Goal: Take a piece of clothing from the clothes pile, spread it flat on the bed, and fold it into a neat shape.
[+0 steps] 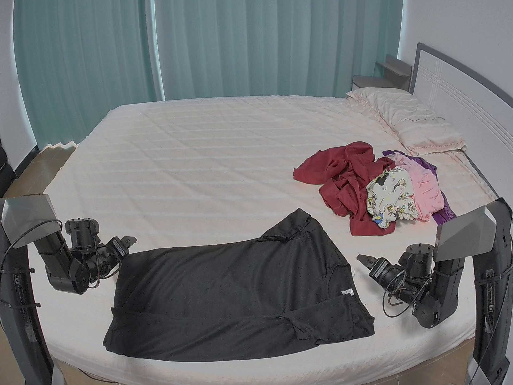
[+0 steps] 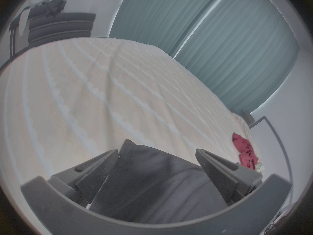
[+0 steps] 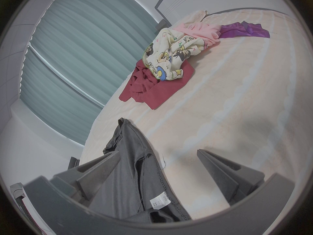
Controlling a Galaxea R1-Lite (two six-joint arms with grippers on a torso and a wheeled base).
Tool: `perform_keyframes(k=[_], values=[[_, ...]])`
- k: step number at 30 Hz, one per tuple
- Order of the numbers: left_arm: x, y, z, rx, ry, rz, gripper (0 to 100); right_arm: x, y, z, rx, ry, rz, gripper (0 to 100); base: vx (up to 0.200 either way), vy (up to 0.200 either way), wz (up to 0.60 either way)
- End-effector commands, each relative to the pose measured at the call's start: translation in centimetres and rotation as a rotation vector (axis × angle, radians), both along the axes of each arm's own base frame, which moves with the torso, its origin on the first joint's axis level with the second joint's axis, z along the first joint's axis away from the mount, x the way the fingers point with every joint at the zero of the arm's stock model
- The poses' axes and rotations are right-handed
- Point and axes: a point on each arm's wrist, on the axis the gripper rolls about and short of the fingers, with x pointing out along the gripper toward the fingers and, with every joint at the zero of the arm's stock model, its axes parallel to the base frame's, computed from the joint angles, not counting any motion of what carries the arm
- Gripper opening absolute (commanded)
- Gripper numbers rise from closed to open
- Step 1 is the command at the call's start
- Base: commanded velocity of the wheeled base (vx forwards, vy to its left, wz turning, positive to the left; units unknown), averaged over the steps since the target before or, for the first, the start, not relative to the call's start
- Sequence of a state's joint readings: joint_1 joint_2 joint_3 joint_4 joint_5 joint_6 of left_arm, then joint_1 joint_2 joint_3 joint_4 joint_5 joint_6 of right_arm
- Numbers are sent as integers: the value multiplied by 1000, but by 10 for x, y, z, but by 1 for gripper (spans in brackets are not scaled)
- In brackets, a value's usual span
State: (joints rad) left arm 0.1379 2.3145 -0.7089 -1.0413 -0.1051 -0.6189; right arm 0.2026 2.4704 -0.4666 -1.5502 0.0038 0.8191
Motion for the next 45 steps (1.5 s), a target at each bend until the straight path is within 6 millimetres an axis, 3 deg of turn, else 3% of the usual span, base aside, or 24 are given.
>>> perform_keyframes(k=[1, 6, 18, 26, 27, 37, 40, 44, 45], values=[[5, 0, -9, 54, 17, 8, 100, -5, -1, -1, -1, 13, 5, 100, 0, 0, 0], [21, 3, -10, 91, -19, -13, 100, -7, 4, -2, -2, 19, 20, 100, 0, 0, 0], [19, 1, -38, 153, 57, -61, 100, -14, 9, -3, -10, 36, 42, 100, 0, 0, 0], [25, 1, -40, 151, 39, -64, 100, -15, 15, -5, -11, 40, 62, 100, 0, 0, 0], [26, 2, -41, 152, 39, -63, 0, -15, 15, -5, -12, 40, 60, 100, 0, 0, 0], [26, 9, -33, 122, 12, -19, 0, -11, 19, 4, -19, 1, 72, 100, 0, 0, 0], [29, 12, -16, 70, -63, 24, 0, -4, 25, 16, -35, -40, 105, 100, 0, 0, 0], [32, 12, -10, 45, -101, 44, 0, 9, 29, 32, -66, -56, 134, 100, 0, 0, 0], [33, 13, -9, 45, -123, 47, 0, 24, 33, 47, -81, -54, 158, 100, 0, 0, 0]])
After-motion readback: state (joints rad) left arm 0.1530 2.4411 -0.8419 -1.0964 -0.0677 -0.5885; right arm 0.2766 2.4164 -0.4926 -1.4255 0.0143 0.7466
